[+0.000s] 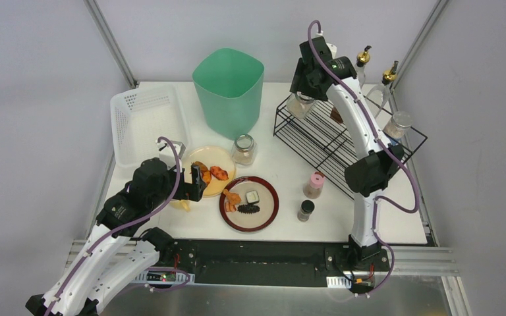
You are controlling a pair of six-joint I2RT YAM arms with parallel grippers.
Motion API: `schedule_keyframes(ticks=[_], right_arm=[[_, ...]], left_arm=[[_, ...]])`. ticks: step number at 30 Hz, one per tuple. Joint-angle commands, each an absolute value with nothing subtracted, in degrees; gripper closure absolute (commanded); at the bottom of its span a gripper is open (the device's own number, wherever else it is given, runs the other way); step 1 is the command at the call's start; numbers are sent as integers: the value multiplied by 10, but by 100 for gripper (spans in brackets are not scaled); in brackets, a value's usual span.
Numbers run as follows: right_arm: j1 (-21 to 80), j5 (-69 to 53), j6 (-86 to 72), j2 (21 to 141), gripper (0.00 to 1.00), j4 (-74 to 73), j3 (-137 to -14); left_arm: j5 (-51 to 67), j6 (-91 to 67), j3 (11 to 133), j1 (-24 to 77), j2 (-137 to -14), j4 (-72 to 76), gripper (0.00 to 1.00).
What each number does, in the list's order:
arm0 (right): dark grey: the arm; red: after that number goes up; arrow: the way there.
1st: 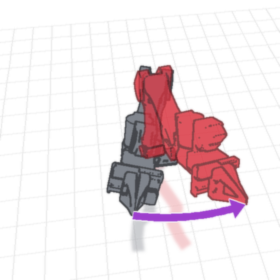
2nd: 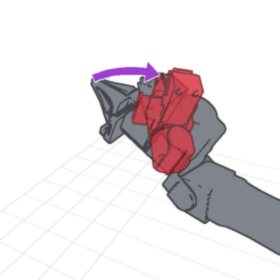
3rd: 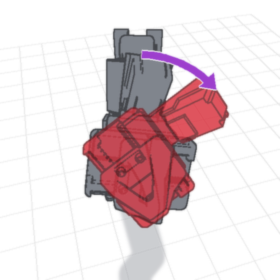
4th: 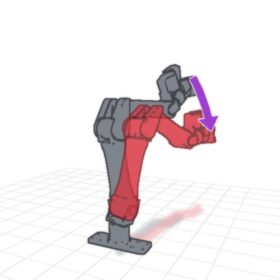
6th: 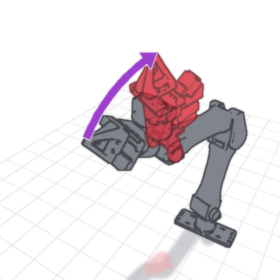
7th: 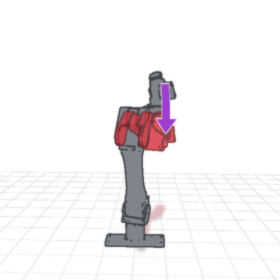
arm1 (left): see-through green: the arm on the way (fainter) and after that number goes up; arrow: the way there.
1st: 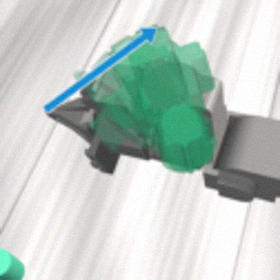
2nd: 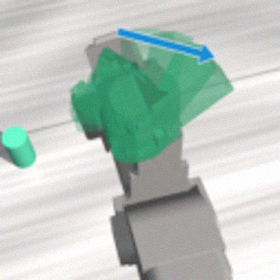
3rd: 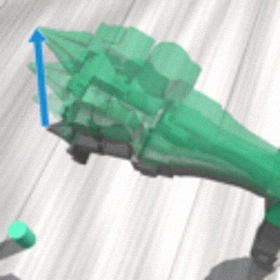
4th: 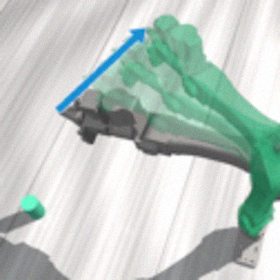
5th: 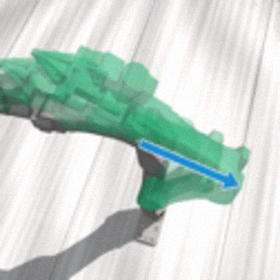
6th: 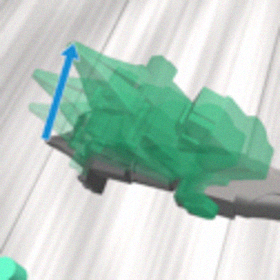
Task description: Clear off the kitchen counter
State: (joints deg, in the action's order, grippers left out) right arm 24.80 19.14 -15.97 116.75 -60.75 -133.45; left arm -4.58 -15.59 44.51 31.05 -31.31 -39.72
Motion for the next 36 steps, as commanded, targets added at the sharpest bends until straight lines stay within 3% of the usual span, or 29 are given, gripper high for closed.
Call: schedule_keyframes(ticks=[1,5,15,23,31,36], right_arm=[[243,172,-168,1180,54,-612,-1391],[242,172,-167,1191,33,-616,-1399],[242,172,-161,1187,14,-617,-1397],[255,175,-147,1127,11,-613,-1374],[330,179,-128,955,8,-533,-1173],[392,130,-139,912,7,-498,-1092]], left_arm=[[-48,-144,451,309,-307,-388,0],[-50,-144,451,309,-307,-389,0],[-48,-144,450,309,-310,-388,0],[-50,-144,452,309,-313,-388,0],[-53,-144,452,309,-311,-388,0],[-59,-145,452,309,-309,-388,0]])
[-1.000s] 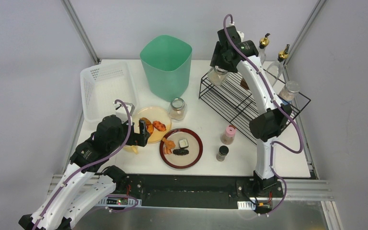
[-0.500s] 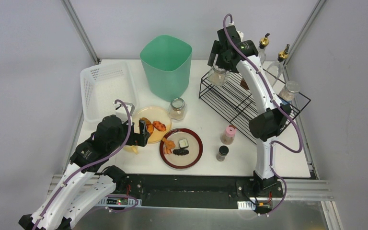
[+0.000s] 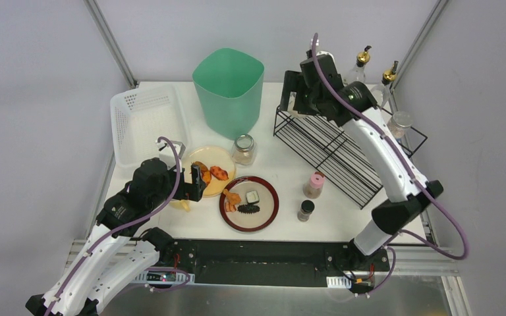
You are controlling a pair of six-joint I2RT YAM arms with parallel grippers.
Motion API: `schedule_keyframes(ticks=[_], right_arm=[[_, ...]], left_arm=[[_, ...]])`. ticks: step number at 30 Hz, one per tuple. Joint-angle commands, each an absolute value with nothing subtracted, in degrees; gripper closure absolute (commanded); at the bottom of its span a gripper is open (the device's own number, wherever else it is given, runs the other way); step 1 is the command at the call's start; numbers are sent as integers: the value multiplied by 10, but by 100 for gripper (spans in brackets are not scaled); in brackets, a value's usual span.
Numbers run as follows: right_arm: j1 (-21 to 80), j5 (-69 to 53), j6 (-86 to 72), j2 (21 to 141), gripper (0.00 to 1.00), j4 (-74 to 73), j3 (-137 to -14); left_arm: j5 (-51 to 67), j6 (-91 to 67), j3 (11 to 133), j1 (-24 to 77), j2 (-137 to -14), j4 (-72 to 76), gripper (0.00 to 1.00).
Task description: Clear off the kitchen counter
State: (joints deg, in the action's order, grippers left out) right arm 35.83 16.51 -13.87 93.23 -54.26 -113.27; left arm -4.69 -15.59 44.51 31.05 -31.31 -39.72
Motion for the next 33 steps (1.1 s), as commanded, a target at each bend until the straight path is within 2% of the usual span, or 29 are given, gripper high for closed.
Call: schedule_keyframes(ticks=[1,5,13,21,33], right_arm=[[407,127,-143,912,6,-495,-1084],[458,132,-148,923,6,-461,-1054],[504,138,-164,1022,1,-430,-1083],[512,150,-187,1145,1,-413,-1132],[509,209,-192,1234,1,-412,-1177]], left_arm=[[-60,-145,451,309,-308,-389,0],[-65,-146,451,309,-309,-389,0],[-89,-149,452,309,-299,-393,0],[-103,-149,452,309,-296,-395,0],[-98,-148,452,309,-298,-395,0]])
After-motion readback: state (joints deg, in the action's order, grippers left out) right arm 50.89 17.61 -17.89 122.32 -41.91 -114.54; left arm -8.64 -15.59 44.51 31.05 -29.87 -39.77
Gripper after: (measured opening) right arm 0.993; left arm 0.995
